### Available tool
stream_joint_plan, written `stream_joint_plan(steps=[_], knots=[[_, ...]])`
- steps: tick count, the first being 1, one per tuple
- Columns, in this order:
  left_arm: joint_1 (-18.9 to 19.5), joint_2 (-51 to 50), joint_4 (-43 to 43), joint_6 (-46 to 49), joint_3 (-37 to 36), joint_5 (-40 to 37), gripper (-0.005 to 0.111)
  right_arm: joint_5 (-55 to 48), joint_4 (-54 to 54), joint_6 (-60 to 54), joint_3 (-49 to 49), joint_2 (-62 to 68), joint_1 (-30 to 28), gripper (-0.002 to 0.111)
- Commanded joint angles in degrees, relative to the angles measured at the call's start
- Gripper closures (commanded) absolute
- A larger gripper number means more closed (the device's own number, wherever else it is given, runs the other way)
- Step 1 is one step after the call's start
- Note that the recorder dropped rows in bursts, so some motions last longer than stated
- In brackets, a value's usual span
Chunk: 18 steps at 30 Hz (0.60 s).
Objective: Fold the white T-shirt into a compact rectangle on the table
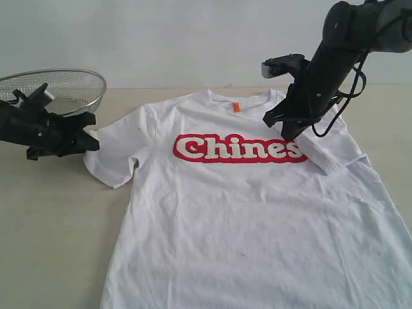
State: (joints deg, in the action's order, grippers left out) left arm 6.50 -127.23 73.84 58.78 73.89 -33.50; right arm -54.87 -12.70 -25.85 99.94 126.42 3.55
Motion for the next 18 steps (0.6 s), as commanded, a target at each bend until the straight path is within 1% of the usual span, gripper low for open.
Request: stream_joint_plan(steps=[1, 4, 7, 9, 11, 12, 13, 14, 15, 16, 17, 18], knots=[[-0.5, -0.3, -1.7, 1.3, -0.5, -2.4, 0.102, -0.4, -0.2, -0.4, 0.0, -0.7, -0.2, 0.109], [-0.5, 1.9, -1.9, 2.4, -0.5, -4.8, 0.102, -0.4, -0.2, -0.4, 0.0, -0.7, -0.2, 0.109], [-0.8, 5.2, -1.9, 3.9, -0.5, -5.5, 0.102, -0.3, -0.2, -0.4, 0.0, -0.7, -0.2, 0.109], [-1.7, 7.4, -1.9, 4.8, -0.5, -4.9, 0.102, 0.0, -0.2, -0.4, 0.0, -0.7, -0.2, 0.109], [-3.2, 9.6, -1.9, 5.8, -0.5, -2.4, 0.102, 0.0, -0.2, -0.4, 0.0, -0.7, -0.2, 0.109], [-5.1, 11.0, -1.9, 6.5, -0.5, 0.5, 0.102, 0.0, -0.2, -0.4, 0.0, -0.7, -0.2, 0.109], [-5.9, 11.3, -1.8, 6.8, -0.5, 1.4, 0.102, -0.1, -0.2, -0.4, 0.0, -0.7, -0.2, 0.109], [-8.3, 11.4, -1.8, 8.3, -0.5, 3.1, 0.102, -0.1, -0.2, -0.3, 0.0, -0.7, -0.2, 0.109], [-9.4, 11.4, -1.8, 8.8, -0.5, 3.8, 0.102, -0.1, -0.2, -0.3, 0.0, -0.7, -0.2, 0.109], [-12.2, 11.3, -1.7, 10.3, -0.5, 5.6, 0.102, -0.1, -0.2, -0.3, 0.0, -0.7, -0.2, 0.109], [-13.7, 11.1, -1.7, 10.7, -0.4, 6.9, 0.102, -0.1, -0.2, -0.3, 0.0, -0.7, -0.2, 0.109], [-16.1, 10.6, -1.8, 10.7, 0.9, 7.9, 0.102, -0.4, -0.2, -0.2, 0.0, -0.7, -0.2, 0.109]])
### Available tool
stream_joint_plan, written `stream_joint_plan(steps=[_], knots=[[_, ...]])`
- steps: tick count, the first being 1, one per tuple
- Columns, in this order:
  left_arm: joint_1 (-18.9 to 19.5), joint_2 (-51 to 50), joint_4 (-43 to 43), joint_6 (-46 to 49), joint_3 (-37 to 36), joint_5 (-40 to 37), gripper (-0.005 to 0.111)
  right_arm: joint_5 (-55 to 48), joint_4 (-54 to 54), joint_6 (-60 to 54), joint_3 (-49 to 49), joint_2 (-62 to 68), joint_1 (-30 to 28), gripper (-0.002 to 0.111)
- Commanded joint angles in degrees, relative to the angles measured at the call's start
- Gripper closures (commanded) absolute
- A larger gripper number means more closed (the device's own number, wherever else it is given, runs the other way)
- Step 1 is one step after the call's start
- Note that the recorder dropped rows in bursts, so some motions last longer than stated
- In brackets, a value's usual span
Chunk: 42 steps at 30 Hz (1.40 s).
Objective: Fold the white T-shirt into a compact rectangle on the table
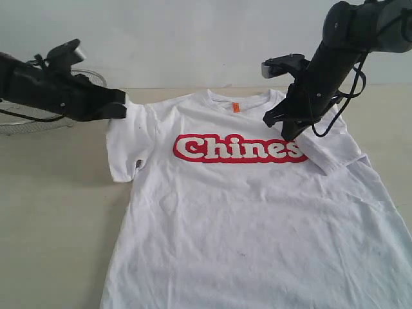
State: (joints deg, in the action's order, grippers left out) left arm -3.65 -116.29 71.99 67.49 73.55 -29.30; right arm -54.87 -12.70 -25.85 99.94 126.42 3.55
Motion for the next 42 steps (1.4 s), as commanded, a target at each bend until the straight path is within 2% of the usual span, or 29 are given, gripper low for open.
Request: stream_joint_plan(steps=[1, 2, 5, 16, 22, 25, 27, 29, 32, 33, 35, 38, 42], knots=[[-6.8, -0.6, 0.0, 2.0, 2.0, 3.8, 0.102, -0.5, -0.2, -0.2, 0.0, -0.7, -0.2, 0.109], [-8.5, -1.4, 0.1, 1.9, 4.0, 3.8, 0.102, -0.7, -0.2, -0.2, 0.0, -0.7, -0.2, 0.109], [-10.6, -3.5, 0.0, -1.8, 7.8, 4.2, 0.102, -1.0, -0.2, -0.2, 0.0, -0.7, -0.2, 0.109], [-16.9, -10.9, -2.4, -3.4, 12.1, 2.5, 0.102, -0.7, -0.2, -0.2, 0.0, -0.7, -0.2, 0.109], [-17.1, -11.7, -2.9, -3.6, 13.0, 3.5, 0.102, -0.7, -0.2, -0.3, 0.0, -0.7, -0.2, 0.109], [-17.1, -13.0, -2.4, -3.6, 13.0, 1.2, 0.101, -0.3, -0.2, -0.3, 0.0, -0.7, -0.2, 0.109], [-17.1, -13.1, -2.2, -3.6, 13.0, 0.6, 0.093, -0.2, -0.2, -0.3, 0.0, -0.7, -0.2, 0.109], [-17.1, -13.1, -1.1, -3.6, 13.0, 0.3, 0.079, -0.1, -0.2, -0.3, 0.0, -0.7, -0.2, 0.109], [-17.1, -13.1, 4.8, -3.4, 13.0, -0.9, 0.047, -0.2, -0.1, -0.3, 0.0, -0.7, -0.2, 0.109], [-17.1, -13.1, 7.4, -3.2, 13.1, -2.0, 0.033, -0.2, -0.1, -0.4, 0.0, -0.7, -0.2, 0.109], [-17.1, -13.1, 9.3, -3.2, 13.9, -3.5, 0.025, -0.2, -0.2, -0.4, 0.1, -0.7, -0.2, 0.109], [-17.1, -12.8, 9.2, -3.2, 15.5, -5.0, 0.035, -0.4, -0.3, -0.4, 0.1, -0.7, -0.2, 0.109], [-16.8, -10.8, 5.2, -2.5, 16.6, -3.6, 0.068, -1.2, -0.7, -1.6, 0.1, -2.2, 0.4, 0.109]])
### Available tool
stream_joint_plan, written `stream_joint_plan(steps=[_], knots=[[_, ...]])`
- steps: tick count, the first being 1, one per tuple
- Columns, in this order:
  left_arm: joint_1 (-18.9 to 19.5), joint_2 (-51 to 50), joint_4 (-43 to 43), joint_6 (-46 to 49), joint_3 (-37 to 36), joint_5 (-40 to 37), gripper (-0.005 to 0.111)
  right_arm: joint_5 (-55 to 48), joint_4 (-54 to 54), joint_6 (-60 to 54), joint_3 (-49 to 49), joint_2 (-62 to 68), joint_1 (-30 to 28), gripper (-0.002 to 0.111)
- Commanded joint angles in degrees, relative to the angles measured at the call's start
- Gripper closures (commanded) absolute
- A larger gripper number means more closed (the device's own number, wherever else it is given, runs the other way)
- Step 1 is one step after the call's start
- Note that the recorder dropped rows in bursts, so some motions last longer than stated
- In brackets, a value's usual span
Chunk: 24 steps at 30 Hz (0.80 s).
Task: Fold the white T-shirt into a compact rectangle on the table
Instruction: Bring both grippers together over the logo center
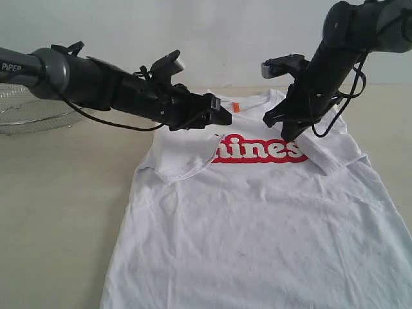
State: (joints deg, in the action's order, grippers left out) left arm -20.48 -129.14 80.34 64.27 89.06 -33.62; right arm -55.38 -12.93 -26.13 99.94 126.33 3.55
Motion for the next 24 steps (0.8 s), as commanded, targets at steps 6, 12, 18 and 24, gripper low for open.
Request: stream_joint_plan(steps=[6, 12, 18, 24], knots=[[0.6, 2.6, -14.1, -0.7, 1.2, 7.1, 0.102, 0.0, -10.6, -6.0, 0.1, -5.0, 3.0, 0.109], [0.6, 1.6, -25.8, -10.6, 1.2, 10.5, 0.102, 2.3, -17.8, -10.0, 0.1, -4.4, 9.3, 0.109], [0.7, 0.4, -36.9, -20.6, 1.2, 10.0, 0.102, 10.4, -17.8, -7.2, 0.1, -2.1, 13.4, 0.109], [0.7, -0.6, -37.4, -20.8, 1.2, 9.9, 0.102, 14.6, -17.2, -3.3, 0.1, 1.6, 13.6, 0.109]])
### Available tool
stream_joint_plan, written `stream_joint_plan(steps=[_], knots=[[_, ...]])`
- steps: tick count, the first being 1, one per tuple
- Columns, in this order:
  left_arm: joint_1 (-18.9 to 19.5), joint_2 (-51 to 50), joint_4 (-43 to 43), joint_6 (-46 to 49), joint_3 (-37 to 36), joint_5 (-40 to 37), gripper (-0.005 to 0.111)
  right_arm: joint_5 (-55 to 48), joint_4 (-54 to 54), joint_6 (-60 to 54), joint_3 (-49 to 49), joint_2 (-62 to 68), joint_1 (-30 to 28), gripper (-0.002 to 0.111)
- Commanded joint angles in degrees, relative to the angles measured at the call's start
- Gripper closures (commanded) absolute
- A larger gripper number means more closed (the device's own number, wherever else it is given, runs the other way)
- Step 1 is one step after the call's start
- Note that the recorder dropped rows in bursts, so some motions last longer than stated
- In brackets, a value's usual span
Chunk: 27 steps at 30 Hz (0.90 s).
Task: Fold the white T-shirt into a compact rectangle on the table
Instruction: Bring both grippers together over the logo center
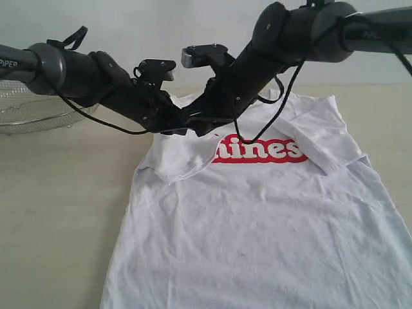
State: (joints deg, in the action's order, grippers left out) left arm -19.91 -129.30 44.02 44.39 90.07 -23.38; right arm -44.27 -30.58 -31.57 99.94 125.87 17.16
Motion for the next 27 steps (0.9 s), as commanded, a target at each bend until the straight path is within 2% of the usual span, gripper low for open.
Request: stream_joint_plan(steps=[1, 5, 9, 11, 21, 27], knots=[[0.2, -0.7, -1.2, -0.9, 0.2, -0.6, 0.102, 4.1, 0.9, 2.8, 0.1, 2.7, 0.0, 0.109], [0.2, -1.1, -1.4, -1.1, 0.2, -1.9, 0.102, 6.1, 5.9, 7.2, 0.1, 3.5, -0.1, 0.109], [0.4, -1.1, -1.7, -1.1, 0.2, -2.1, 0.102, 7.1, 19.1, 19.2, 0.1, 3.5, -0.1, 0.109], [0.6, -1.1, -1.7, -1.1, 0.2, -2.1, 0.102, 7.0, 22.1, 21.6, 0.1, 3.5, -0.2, 0.109], [2.7, 0.4, -1.5, -0.9, 0.2, -4.6, 0.102, 5.2, 22.5, 22.9, 0.1, 3.9, -2.7, 0.109], [4.3, 5.4, -4.9, 0.8, 0.2, -13.5, 0.102, -1.1, 24.9, 21.9, 0.1, 0.5, -5.3, 0.109]])
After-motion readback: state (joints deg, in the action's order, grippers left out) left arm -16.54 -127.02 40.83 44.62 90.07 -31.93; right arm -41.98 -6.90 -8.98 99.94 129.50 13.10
